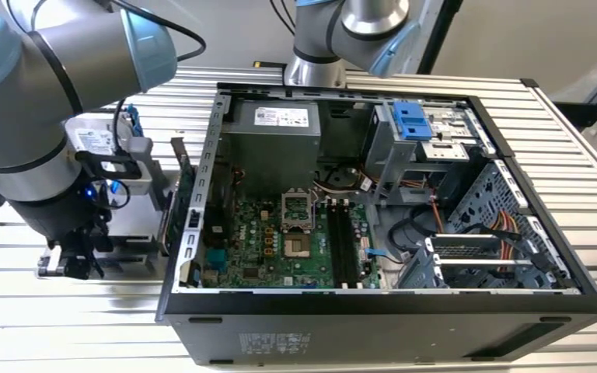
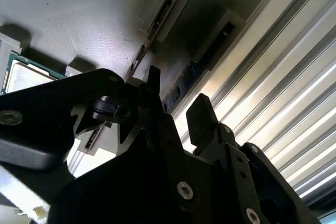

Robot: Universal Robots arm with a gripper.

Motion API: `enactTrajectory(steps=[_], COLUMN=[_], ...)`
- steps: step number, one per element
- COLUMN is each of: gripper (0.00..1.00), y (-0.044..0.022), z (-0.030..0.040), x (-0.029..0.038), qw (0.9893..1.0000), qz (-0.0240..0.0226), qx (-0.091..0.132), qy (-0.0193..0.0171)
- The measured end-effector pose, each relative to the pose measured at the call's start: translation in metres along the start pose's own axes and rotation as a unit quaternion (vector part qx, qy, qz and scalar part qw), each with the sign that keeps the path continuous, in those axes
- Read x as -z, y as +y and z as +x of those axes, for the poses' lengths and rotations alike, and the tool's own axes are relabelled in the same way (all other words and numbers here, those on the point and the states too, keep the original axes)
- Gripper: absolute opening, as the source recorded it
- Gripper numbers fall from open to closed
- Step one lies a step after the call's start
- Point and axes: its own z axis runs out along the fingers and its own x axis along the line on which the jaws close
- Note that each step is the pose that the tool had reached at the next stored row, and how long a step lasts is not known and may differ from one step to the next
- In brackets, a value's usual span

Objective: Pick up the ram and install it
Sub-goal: 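Pick up the ram and move it above insertion slot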

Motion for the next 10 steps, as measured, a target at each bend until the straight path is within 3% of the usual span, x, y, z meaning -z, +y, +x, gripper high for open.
enactTrajectory(steps=[10], gripper=[1.00], y=[0.0000], z=[0.0004], x=[-0.0002], qw=[1.0000], qz=[0.0002], qx=[0.000], qy=[0.0004])
